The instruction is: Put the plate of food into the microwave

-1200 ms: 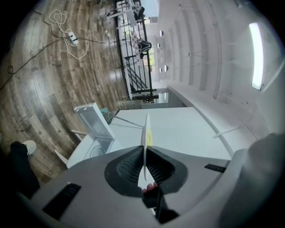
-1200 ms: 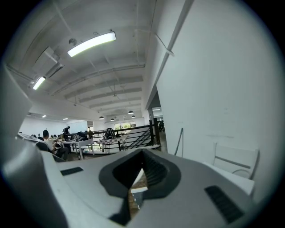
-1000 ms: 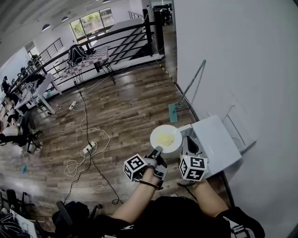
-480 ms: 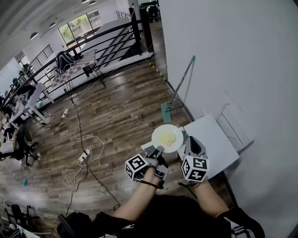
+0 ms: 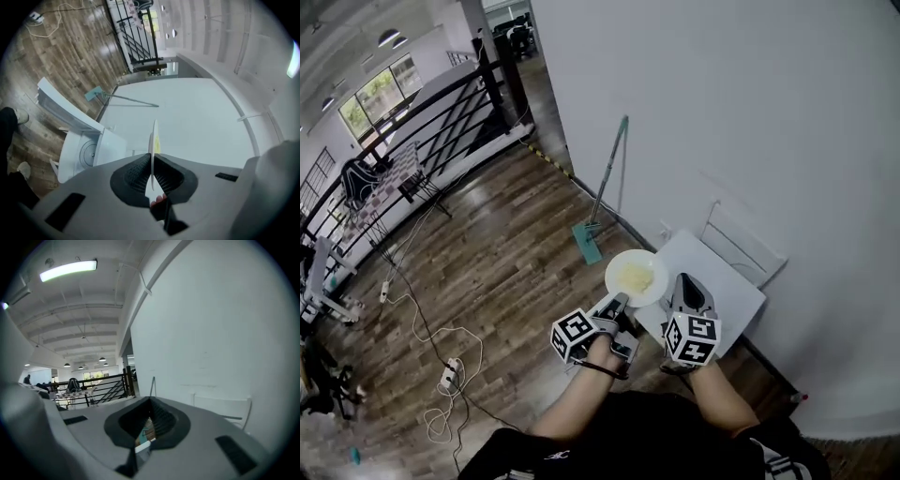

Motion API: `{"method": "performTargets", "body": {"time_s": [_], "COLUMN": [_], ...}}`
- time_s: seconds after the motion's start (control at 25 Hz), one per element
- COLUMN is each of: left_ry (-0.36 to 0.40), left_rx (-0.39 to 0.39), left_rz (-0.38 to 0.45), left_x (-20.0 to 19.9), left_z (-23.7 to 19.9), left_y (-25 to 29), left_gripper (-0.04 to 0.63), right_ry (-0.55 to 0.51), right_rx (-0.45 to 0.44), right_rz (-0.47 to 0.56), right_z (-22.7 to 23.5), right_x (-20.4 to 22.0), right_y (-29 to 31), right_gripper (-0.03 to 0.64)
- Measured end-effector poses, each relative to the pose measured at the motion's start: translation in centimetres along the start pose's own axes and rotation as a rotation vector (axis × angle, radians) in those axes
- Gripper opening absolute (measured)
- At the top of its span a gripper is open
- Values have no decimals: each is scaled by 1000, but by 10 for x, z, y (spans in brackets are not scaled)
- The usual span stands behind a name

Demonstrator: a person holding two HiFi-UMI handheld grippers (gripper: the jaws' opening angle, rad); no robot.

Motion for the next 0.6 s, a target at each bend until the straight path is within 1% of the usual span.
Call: {"method": "performTargets", "body": {"time_s": [0.16, 0.32, 0.48, 0.6], "left_ry": [-2, -7, -47, -79], "left_rx": [-7, 15, 7, -3], "left_rz": [-143, -267, -380, -472], "left_x": [-17, -25, -21, -9], "left_z": [1, 3, -9, -20], "left_y": [30, 44, 49, 47], "left_gripper": [14, 12, 12, 12], "right_ry": [39, 59, 59, 65], "right_rx": [133, 249, 363, 454], "right_rz": [-2, 5, -5, -23], "right_z": [1, -3, -4, 0], "right_x": [-3, 0, 9, 21], "right_y": [9, 3, -9, -24], "right_gripper": [12, 12, 12, 12]}}
Point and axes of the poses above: the fingertips, and each gripper's own axes: y forward along the fingers, z to its right, x out of its underside, the point moved 2 cm from there along -y, backward along the fingers, and after that the axes turned 14 degrees about x, right-handed, at the moved point
